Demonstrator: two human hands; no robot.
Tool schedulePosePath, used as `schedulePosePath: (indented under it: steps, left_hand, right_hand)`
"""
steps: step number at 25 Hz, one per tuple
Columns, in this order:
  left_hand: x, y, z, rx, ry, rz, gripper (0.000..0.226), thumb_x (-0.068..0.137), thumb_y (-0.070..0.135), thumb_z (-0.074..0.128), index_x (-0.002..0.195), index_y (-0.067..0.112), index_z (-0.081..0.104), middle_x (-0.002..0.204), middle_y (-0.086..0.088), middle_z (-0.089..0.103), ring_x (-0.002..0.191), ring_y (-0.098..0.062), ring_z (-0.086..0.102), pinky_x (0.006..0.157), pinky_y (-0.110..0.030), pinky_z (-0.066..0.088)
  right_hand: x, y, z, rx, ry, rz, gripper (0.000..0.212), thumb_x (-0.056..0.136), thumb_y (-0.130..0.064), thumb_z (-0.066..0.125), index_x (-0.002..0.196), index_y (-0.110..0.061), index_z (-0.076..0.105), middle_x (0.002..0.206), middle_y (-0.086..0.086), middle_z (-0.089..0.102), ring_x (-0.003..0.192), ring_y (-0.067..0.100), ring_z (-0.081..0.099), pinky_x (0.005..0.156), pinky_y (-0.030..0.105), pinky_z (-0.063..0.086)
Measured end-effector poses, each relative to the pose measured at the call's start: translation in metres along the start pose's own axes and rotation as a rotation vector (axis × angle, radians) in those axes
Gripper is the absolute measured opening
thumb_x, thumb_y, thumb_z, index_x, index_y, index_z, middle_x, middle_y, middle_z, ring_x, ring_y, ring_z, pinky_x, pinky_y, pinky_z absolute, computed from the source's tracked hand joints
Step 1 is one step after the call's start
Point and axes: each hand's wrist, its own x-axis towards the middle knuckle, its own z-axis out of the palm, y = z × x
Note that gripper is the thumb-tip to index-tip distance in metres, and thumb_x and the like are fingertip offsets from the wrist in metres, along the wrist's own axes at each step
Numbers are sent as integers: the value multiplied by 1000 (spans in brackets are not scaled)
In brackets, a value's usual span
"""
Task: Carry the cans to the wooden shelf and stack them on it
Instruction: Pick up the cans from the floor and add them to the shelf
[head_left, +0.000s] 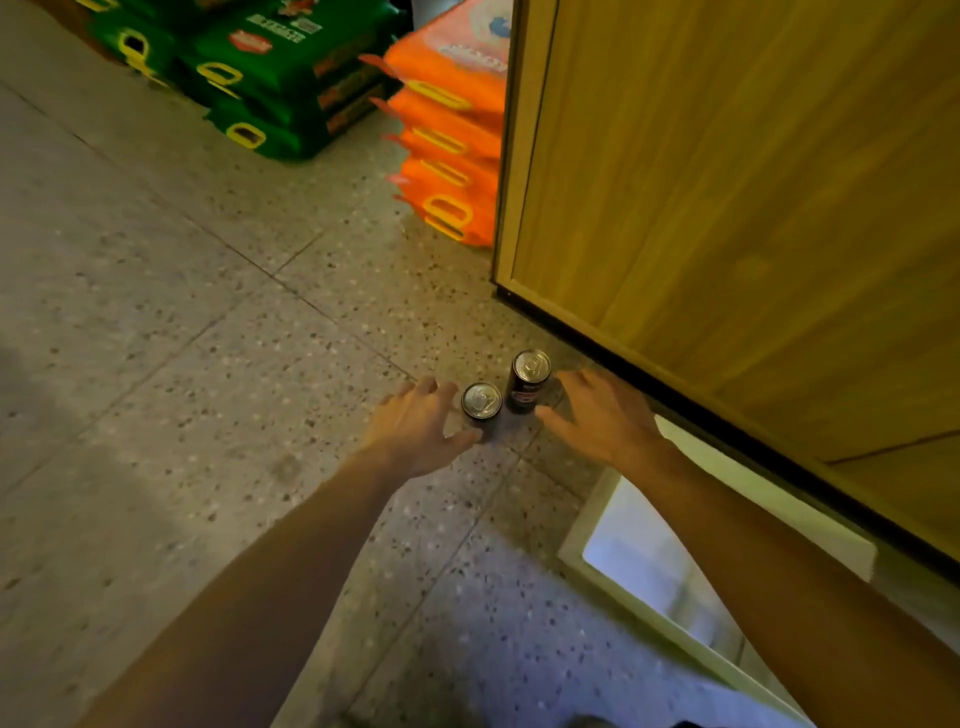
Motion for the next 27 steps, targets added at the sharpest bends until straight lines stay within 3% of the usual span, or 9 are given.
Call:
schedulePosePath:
  steps: [6, 10, 13, 18, 22, 27]
  left_hand:
    - [37, 1, 46, -150, 87, -19, 72, 71, 67, 64, 129, 26, 49, 123, -1, 59, 112, -27, 59, 86, -48, 53]
    - [51, 4, 64, -263, 149, -20, 64, 66, 58, 74, 118, 28, 51, 112, 4, 62, 98, -23, 62, 76, -42, 54]
    - [51, 7, 66, -343, 188, -40, 59, 67, 47, 81, 113, 25, 53, 105, 6, 64, 89, -20, 61, 69, -34, 50]
    - [50, 4, 58, -518, 170, -12, 53, 62, 36, 84, 105, 22, 56, 97, 5, 67, 82, -16, 62, 70, -40, 53]
    - [34, 10, -5, -576, 166, 5, 52, 60, 30, 85, 104, 21, 59, 95, 6, 67, 84, -15, 64, 70, -38, 55]
    - [-23, 61, -207, -545, 145, 76, 49, 59, 26, 85, 101, 20, 62, 90, 7, 68, 81, -15, 65, 63, -29, 50]
  right_hand:
    - [37, 13, 30, 82, 90, -12, 69, 91, -65, 52, 141, -18, 46, 136, 10, 59, 120, 29, 58, 81, 35, 47]
    - [61, 11, 31, 214, 129, -78, 76, 85, -62, 65, 145, -21, 42, 142, 6, 55, 128, 28, 53, 90, 37, 48]
    - [71, 11, 42, 357, 112, -124, 71, 80, -53, 76, 137, -23, 48, 134, 4, 62, 121, 25, 59, 88, 36, 53]
    - [72, 9, 41, 466, 117, -63, 66, 71, -47, 85, 125, -27, 54, 119, 0, 69, 107, 20, 66, 79, 32, 56]
    - [45, 4, -13, 533, 188, -21, 69, 64, -62, 80, 122, -30, 58, 111, -5, 73, 99, 15, 69, 78, 37, 60]
    - [-30, -16, -207, 542, 247, -25, 74, 60, -73, 71, 117, -28, 61, 105, -5, 75, 92, 16, 71, 72, 39, 61]
